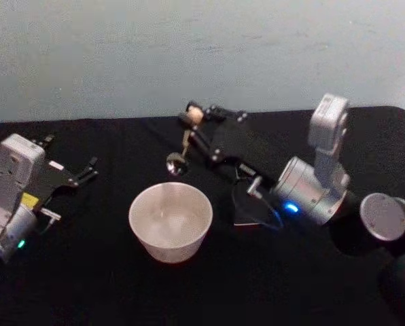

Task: Pick up the stirring spoon with one hand, stir inside the cup, then place it back in its original position.

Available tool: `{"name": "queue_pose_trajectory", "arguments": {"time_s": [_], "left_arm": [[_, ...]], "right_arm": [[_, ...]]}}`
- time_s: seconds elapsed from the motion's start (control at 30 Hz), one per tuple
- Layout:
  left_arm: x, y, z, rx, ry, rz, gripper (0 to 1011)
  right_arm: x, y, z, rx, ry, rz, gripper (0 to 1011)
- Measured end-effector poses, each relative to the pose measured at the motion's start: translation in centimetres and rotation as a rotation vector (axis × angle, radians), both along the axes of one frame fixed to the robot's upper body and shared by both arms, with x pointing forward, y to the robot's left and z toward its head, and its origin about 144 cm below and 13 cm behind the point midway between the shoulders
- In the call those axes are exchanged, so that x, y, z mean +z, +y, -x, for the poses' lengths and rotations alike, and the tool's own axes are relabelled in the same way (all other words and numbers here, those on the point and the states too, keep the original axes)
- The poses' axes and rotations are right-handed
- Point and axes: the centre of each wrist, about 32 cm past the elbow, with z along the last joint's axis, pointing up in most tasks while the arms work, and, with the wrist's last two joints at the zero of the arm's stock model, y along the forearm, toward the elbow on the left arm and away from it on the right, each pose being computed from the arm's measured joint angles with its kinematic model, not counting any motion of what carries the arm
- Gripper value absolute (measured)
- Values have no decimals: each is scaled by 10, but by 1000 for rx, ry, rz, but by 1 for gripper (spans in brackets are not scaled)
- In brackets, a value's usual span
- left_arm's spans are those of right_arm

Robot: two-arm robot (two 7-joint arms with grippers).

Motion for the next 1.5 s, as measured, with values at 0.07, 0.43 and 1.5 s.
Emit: {"name": "queue_pose_trajectory", "arguments": {"time_s": [0.07,0.43,1.5], "left_arm": [[0,0,0,0,0,0,1001],[0,0,0,0,0,0,1001],[0,0,0,0,0,0,1001]], "right_arm": [[11,-4,1,-10,-6,-18,214],[36,-24,4,-47,-35,-48,214],[37,-78,32,-231,104,10,214]]}}
